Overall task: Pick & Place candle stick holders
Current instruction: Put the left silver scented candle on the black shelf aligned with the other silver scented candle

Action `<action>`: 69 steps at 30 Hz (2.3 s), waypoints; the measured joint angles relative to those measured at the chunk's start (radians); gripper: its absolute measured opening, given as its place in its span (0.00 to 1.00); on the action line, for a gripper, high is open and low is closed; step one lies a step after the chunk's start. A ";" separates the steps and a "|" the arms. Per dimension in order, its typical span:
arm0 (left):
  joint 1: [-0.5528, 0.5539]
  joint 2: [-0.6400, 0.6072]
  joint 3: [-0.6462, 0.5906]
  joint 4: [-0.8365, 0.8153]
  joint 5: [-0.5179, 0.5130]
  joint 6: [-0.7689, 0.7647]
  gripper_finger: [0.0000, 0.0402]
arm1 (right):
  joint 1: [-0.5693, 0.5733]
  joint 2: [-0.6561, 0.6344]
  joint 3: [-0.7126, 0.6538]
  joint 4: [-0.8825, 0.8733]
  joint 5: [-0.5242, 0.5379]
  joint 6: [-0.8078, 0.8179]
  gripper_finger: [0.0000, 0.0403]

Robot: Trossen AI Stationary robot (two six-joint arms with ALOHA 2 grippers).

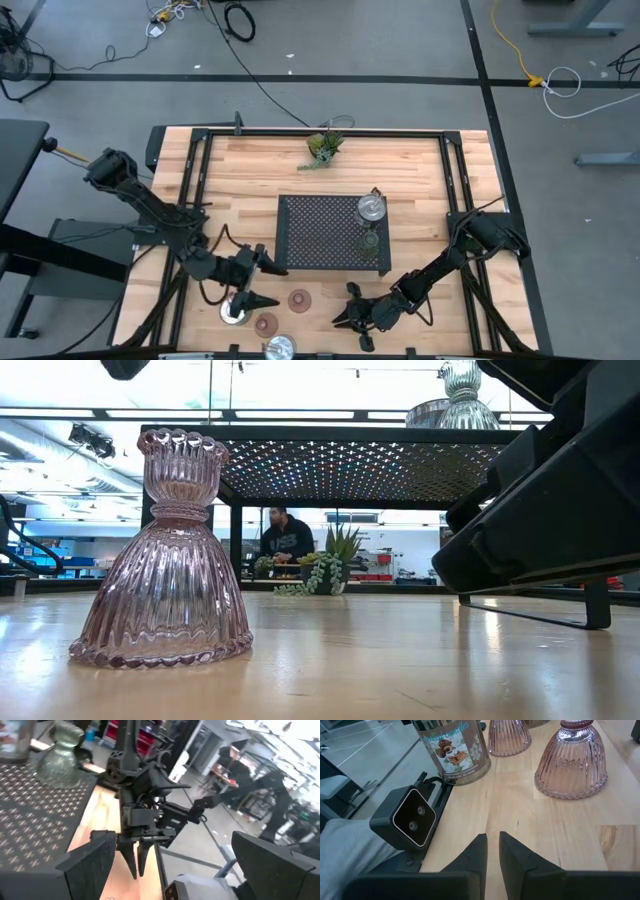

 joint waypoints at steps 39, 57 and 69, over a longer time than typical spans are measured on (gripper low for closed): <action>-0.084 0.649 1.231 -2.161 0.421 -1.018 0.99 | 0.003 0.000 0.000 0.000 -0.062 0.030 0.12; -0.097 0.648 1.192 -2.157 0.423 -1.075 0.99 | 0.003 0.000 0.000 0.000 -0.070 0.030 0.12; -0.105 0.648 1.086 -2.057 0.511 -1.091 0.99 | 0.004 0.000 0.000 0.000 -0.070 0.027 0.12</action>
